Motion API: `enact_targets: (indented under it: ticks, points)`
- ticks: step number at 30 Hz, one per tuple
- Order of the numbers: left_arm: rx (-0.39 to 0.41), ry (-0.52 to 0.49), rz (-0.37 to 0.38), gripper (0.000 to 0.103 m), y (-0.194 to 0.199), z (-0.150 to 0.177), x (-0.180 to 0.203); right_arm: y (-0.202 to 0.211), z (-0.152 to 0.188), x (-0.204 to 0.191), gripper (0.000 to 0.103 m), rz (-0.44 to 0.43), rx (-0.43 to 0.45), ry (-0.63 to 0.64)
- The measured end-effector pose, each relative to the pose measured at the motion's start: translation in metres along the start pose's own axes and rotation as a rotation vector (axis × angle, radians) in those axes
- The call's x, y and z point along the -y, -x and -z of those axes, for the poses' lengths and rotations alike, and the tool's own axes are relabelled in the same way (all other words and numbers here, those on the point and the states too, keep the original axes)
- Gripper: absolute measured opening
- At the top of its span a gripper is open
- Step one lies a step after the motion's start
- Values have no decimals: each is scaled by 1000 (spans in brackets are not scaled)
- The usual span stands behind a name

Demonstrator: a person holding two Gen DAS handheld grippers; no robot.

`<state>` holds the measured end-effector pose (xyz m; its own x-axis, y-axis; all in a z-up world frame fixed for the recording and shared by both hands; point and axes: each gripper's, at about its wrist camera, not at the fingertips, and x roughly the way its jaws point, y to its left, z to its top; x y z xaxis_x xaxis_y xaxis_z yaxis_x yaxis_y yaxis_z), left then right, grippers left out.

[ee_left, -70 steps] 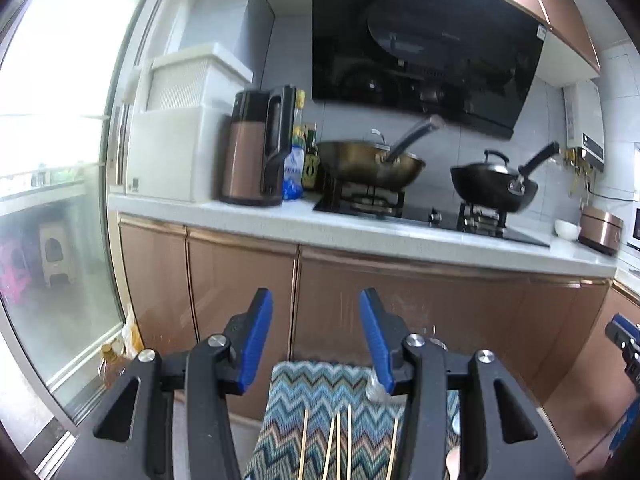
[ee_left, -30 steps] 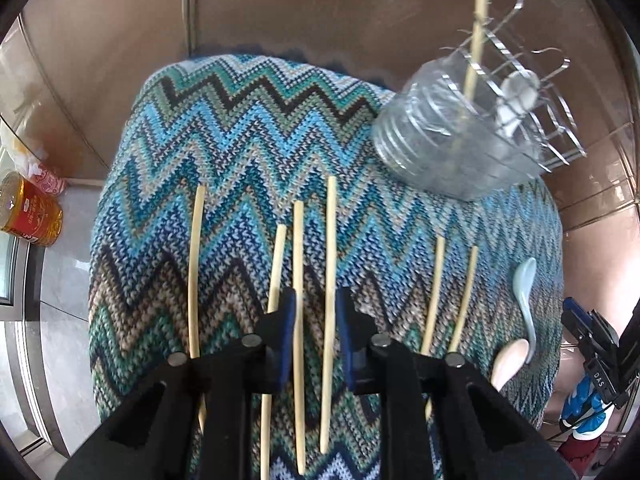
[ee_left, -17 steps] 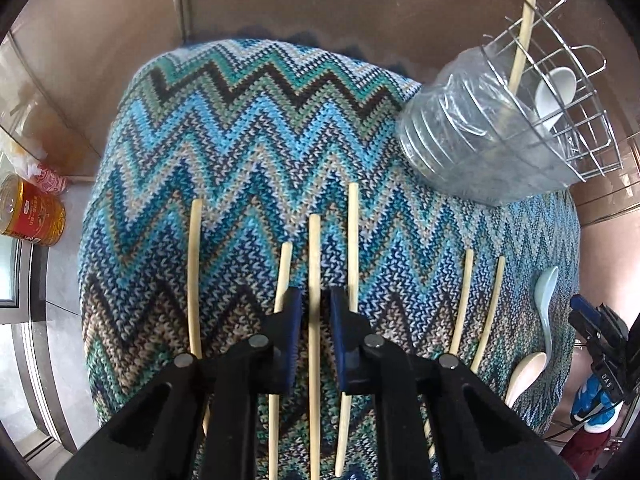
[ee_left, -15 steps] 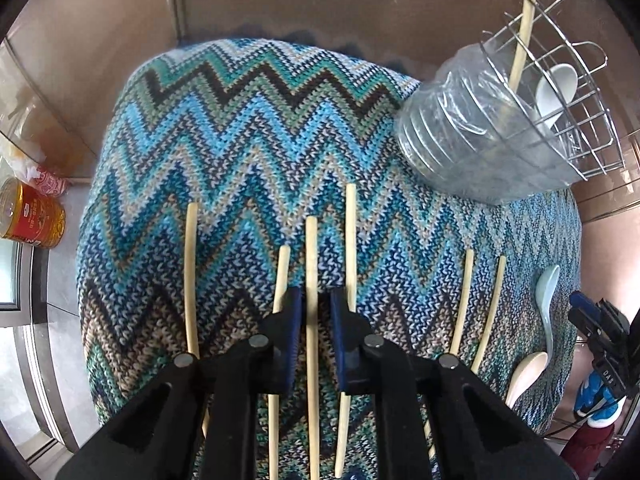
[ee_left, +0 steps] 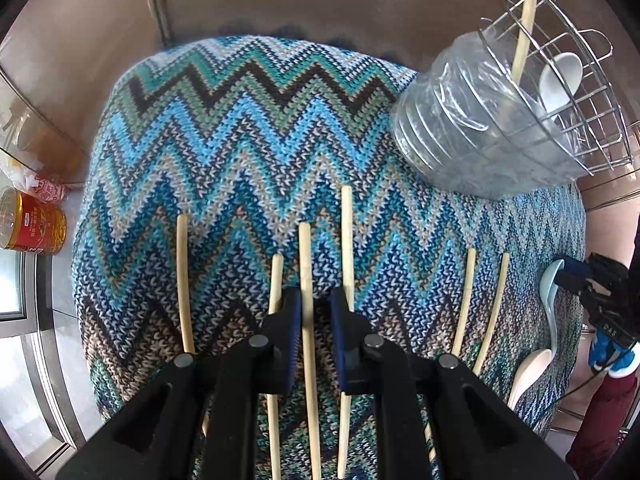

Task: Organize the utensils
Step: 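Grasp another chopstick with the left tool while the right tool grasps a white spoon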

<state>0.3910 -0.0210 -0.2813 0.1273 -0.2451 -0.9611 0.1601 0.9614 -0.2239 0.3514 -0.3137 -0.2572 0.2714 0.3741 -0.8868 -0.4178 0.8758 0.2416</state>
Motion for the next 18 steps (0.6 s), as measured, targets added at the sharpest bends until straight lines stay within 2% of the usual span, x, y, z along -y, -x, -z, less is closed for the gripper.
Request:
enact_targets:
  ticks: [1,3,7,12,18]
  points:
    - [2,0,0,13,0,0,0,-1,-1,1,22,-7,-4,4]
    - [5,2,-4,11,0,1,0,-6,-5,0,13,-29,-20,27]
    - [15,16,-8,6,2,4,-4,-8,-1,-8,8,-42,-40,88]
    - [38,21,-12,5,8,17,-8,-1,5,-21,6,4,-12,129]
    - [122,9,-10,5,32,36,2,32,19,-33,6,101,78,137]
